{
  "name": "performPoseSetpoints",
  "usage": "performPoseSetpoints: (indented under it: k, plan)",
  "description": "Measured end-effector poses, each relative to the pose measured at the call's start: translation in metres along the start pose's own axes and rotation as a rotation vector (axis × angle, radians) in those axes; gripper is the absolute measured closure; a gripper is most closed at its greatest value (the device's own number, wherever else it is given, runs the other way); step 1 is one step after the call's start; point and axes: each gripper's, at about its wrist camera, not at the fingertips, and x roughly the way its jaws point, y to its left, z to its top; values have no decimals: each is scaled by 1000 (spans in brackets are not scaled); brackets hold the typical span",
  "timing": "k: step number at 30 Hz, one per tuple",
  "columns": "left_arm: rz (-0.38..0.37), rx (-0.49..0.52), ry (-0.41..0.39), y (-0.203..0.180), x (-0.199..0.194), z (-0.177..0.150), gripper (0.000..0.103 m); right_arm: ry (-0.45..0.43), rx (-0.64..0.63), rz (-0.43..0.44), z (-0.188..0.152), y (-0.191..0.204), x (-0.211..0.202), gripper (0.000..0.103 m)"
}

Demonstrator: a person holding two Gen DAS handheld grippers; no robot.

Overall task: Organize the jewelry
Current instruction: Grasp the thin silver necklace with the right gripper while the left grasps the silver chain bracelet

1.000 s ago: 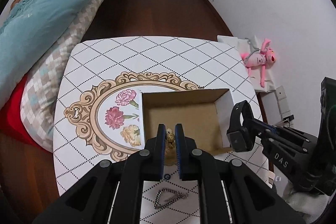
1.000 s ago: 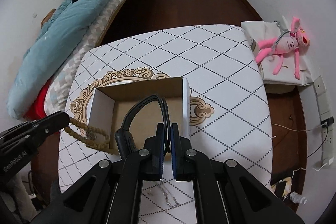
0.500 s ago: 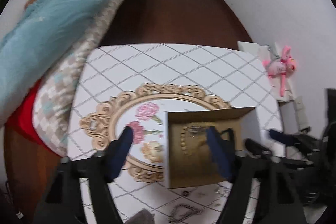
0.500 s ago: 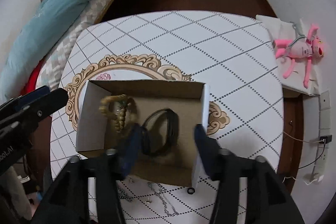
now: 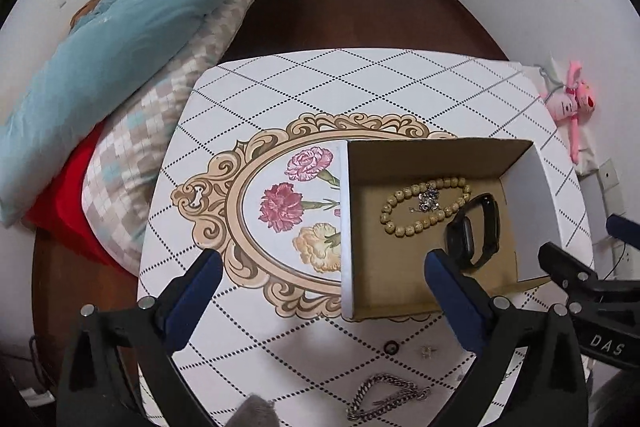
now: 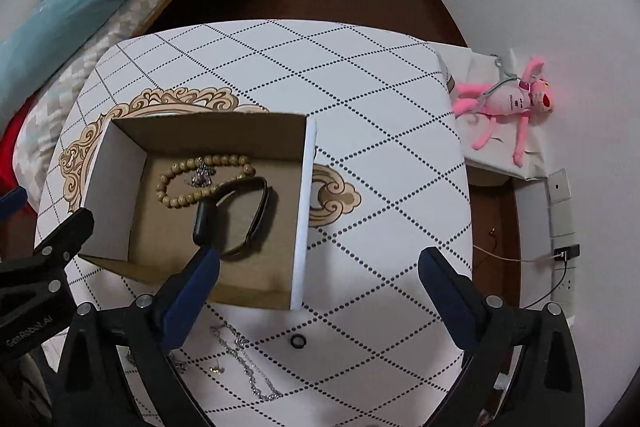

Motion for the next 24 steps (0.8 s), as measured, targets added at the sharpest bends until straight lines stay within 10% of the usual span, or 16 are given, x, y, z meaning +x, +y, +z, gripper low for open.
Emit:
performPoseSetpoints:
  k: [24]
  plan:
    - [-74, -49, -194, 3, -122, -21, 0, -260, 100, 15, -42, -24, -127, 2]
